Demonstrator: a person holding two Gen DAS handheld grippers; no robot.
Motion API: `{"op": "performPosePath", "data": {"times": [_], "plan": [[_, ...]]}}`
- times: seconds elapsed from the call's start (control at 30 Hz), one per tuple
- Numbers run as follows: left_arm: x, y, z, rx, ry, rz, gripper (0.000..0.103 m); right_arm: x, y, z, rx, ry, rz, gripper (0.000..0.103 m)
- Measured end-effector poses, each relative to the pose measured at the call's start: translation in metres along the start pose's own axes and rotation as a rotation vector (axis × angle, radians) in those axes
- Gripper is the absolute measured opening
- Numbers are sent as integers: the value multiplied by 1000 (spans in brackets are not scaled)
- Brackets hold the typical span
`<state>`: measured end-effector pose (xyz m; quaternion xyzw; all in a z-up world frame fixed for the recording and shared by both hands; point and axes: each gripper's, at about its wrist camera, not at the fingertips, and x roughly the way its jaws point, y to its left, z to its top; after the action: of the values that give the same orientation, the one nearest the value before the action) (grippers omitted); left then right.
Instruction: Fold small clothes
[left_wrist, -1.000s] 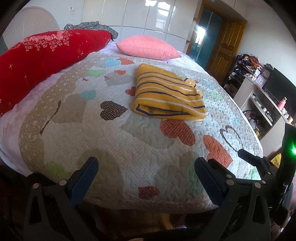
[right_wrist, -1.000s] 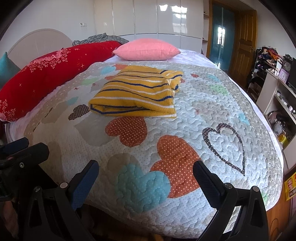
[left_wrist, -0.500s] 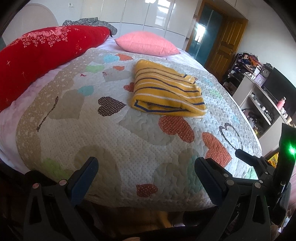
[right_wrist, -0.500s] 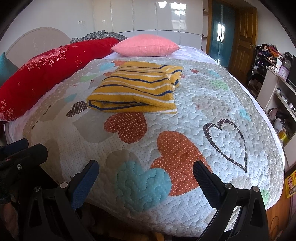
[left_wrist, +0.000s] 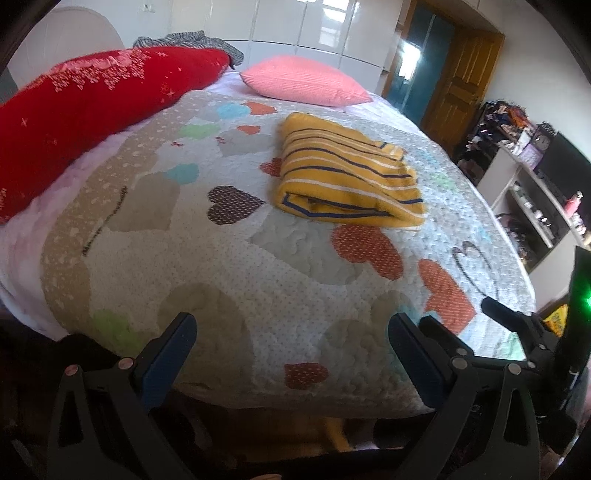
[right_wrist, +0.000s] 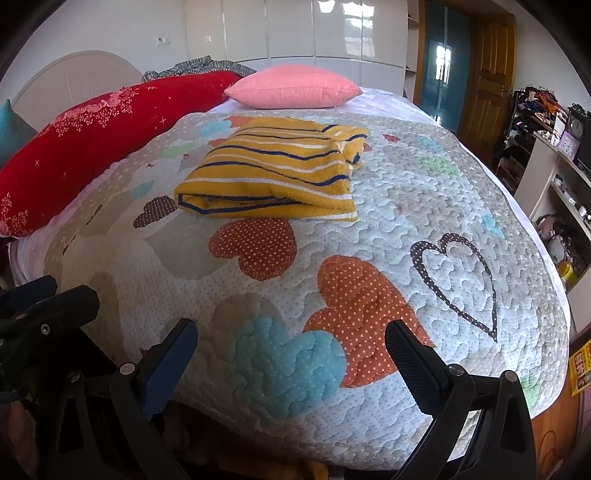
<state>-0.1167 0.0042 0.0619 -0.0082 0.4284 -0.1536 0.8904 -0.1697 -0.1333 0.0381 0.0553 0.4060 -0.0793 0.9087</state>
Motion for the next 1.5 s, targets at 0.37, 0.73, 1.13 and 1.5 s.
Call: {"op": "performPosePath", "data": {"times": [0.37,0.73,1.13,1.5], "plan": [[2,2,-1,-2,8,23,103,3,0,-2,0,11,3,103],[-1,-2,-2,22,-5,70,103,5,0,-3,2,16,4,103],[-7,-4,-4,40,-19,171,103,6,0,-6,-15,-3,-31,103],[-5,-10,-7,82,-16,197,103,16,-2,-12,-8,5,-32,103]]}}
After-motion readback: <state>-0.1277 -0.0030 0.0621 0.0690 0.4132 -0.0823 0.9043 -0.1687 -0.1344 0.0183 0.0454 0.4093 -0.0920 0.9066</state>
